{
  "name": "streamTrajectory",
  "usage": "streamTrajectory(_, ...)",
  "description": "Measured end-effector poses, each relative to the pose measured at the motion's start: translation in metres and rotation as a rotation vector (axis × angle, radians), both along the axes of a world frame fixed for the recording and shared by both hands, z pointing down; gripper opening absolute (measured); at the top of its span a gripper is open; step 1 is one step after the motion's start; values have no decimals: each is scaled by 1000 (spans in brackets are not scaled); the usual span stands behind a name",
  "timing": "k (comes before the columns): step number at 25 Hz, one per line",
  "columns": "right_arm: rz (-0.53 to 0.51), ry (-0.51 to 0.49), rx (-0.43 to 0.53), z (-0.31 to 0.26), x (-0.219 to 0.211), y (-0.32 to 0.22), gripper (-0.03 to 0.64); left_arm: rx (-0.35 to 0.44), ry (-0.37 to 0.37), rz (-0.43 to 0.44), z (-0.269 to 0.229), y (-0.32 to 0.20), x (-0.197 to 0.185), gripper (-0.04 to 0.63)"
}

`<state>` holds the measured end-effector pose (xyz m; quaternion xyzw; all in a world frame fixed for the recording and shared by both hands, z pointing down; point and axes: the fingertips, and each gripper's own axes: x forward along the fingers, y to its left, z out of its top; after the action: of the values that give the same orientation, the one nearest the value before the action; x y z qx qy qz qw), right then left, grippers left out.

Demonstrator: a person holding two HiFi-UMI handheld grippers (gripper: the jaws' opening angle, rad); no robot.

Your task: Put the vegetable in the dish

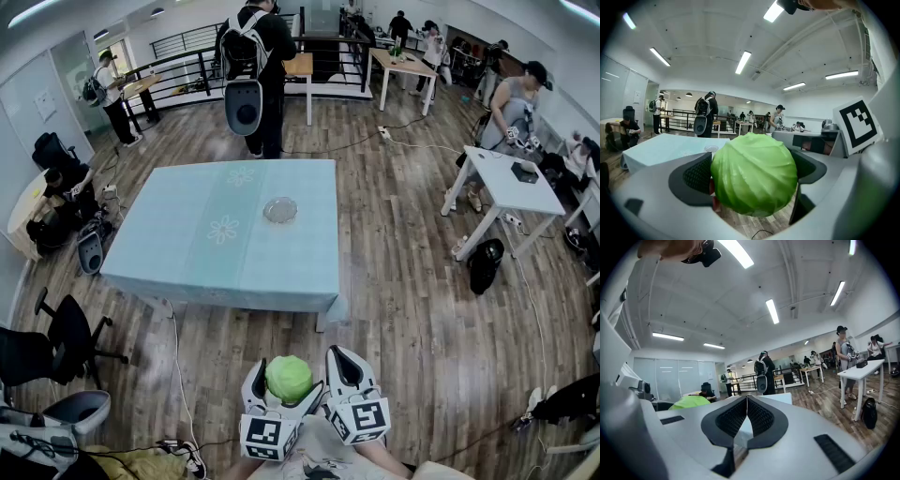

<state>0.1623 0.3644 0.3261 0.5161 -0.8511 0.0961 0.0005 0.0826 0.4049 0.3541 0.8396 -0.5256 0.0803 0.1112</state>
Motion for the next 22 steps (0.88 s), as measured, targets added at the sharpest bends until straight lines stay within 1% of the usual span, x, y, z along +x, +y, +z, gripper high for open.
streamTrajectory(5, -2, 7, 5, 2, -2, 11, 25, 12, 11, -13, -2, 1, -4, 535)
streamTrajectory(8, 13, 6, -12, 8, 0, 7, 25, 9, 4, -17, 2, -3, -9, 535)
streamTrajectory(10, 5, 5, -21, 9, -4, 4, 25, 0, -1, -25, 3, -3, -15, 535)
streamTrajectory(14, -34, -11, -10, 5, -26, -5, 25, -13, 10, -40, 4, -9, -34, 535)
streamTrajectory(19, -26, 8, -40, 9, -48, -23, 25, -41, 69, -36, 5, -28, -59, 535)
streamTrajectory(22, -14, 27, -26, 2, -68, -37, 25, -39, 60, -38, 3, -41, -88, 535)
